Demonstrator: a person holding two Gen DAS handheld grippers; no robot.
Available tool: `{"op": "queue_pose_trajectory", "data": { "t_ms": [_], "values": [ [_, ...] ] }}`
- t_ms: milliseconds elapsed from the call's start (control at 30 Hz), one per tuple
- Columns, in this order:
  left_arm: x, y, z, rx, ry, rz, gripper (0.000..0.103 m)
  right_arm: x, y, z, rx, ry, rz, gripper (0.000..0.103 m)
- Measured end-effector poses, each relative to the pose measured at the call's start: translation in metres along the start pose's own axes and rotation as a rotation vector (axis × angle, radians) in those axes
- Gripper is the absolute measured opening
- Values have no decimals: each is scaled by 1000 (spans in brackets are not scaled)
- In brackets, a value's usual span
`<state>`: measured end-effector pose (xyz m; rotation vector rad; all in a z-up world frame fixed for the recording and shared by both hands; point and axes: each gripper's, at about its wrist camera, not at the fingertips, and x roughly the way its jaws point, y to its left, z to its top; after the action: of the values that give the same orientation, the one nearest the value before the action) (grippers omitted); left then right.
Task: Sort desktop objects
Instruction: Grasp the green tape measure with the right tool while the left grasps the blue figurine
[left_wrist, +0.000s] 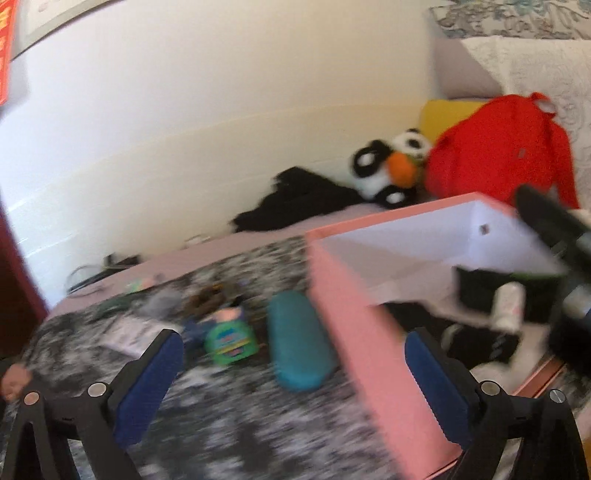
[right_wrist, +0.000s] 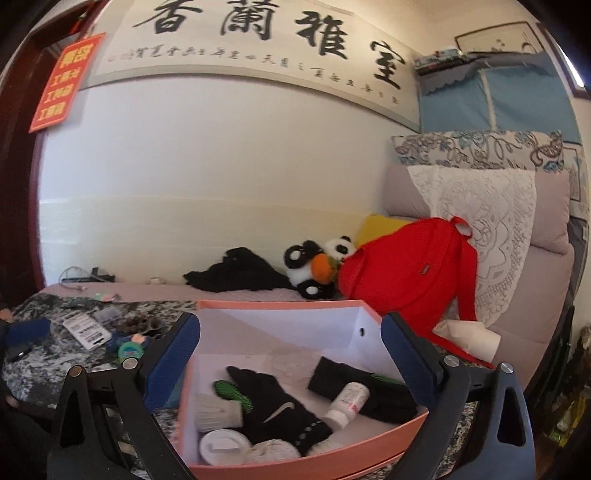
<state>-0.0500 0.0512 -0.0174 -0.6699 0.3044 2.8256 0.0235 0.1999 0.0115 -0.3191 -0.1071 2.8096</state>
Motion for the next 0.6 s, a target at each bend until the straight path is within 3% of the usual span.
{"op": "queue_pose_trajectory", "data": {
  "t_ms": [133,300,467,600],
  "values": [
    [7,72,-26,-107,40,99,100,-6,28,2,15,-13,58,100],
    [22,154,-61,-253,108,196,100,-1,73,-6,60,3,200,100],
    [8,195,-63,-343,64,211,100,23,119,-2,77,73,323,100],
    [1,211,-65,-404,60,192,100,70,150,0,128,197,389,100]
  ]
}}
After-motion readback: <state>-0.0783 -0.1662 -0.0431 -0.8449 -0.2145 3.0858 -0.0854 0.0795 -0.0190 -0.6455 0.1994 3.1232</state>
